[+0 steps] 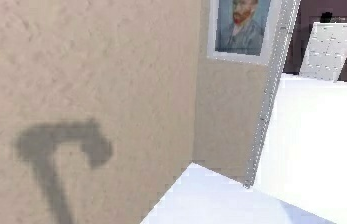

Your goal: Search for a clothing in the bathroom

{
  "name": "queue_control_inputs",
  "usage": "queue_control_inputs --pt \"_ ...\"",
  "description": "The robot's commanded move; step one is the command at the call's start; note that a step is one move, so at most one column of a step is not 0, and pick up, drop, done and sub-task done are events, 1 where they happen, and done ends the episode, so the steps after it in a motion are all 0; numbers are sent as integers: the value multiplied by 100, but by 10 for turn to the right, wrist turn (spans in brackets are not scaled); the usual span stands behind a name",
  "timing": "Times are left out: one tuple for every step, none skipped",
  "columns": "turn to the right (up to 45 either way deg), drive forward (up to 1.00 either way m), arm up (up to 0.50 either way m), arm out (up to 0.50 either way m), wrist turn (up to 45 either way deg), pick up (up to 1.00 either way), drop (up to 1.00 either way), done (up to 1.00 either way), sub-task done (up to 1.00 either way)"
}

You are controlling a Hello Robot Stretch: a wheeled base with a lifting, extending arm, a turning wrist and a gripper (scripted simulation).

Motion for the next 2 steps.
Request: queue_control_inputs --pt "450 0 0 0 0 0 0 0 0" --pt "0 100 0 0 0 0 0 0 0"
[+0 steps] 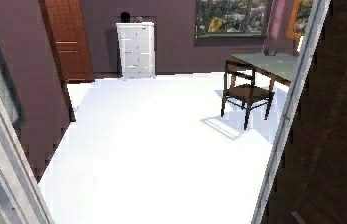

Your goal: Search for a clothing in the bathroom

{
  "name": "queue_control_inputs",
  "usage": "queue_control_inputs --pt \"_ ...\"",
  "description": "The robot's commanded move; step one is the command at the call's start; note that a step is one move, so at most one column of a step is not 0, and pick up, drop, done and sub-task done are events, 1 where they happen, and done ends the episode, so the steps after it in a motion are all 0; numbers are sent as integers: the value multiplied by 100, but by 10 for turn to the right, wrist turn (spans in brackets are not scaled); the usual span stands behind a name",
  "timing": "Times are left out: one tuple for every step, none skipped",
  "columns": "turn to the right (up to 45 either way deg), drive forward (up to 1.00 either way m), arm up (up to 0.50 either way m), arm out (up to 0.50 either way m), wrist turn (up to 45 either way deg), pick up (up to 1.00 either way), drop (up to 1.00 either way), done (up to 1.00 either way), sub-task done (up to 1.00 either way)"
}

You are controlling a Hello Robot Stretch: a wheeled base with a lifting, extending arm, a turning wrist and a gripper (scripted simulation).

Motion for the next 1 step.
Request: queue_control_inputs --pt "30 0 0 0 0 0 0 0 0"
